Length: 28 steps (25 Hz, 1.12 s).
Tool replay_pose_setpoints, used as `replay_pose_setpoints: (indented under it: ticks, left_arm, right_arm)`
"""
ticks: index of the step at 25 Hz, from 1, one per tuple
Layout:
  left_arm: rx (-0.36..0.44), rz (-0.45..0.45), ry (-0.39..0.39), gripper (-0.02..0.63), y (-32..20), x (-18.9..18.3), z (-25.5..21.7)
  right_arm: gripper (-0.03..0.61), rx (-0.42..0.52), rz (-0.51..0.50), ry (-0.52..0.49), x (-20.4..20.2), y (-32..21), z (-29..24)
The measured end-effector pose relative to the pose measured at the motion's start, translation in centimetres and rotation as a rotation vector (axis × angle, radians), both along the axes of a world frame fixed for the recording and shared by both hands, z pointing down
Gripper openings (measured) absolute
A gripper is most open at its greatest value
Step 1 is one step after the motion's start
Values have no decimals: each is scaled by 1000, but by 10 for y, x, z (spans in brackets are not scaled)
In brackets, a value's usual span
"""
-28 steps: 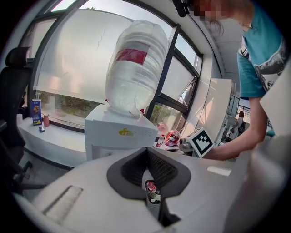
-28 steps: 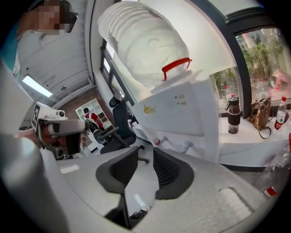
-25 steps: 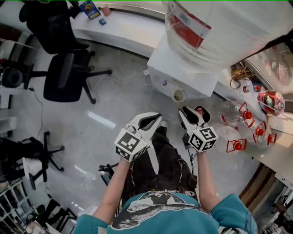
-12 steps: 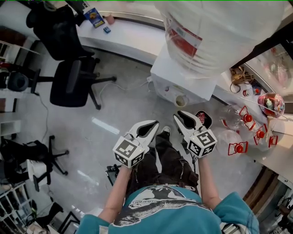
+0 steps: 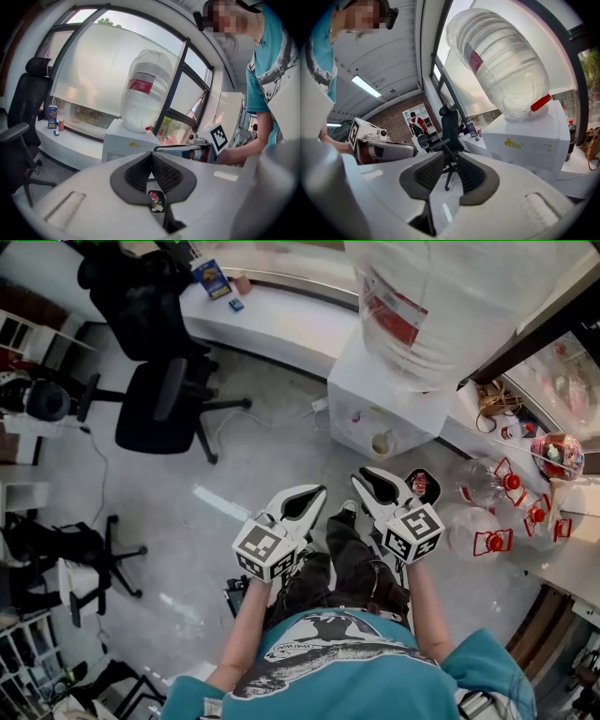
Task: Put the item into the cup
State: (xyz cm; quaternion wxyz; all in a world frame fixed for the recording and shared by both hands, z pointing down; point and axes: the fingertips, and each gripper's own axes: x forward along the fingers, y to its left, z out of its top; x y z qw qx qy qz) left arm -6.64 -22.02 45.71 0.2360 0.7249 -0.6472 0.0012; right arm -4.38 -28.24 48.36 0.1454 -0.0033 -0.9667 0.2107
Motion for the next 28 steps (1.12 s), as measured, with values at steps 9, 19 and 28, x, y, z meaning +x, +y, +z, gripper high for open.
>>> replay_pose_setpoints:
  ticks: [9,19,28]
  left_arm:
    - [57,-10,5,5,76,22,-23]
    - [88,5,-27,5,150,50,-33]
    - [118,-19,-27,5,195,64,-39]
  right_arm:
    - [84,16,-9,-52,19,78,-31]
    - [83,67,-46,-77,45,168,-54]
    - [53,132,-73,-85,67,216,-72]
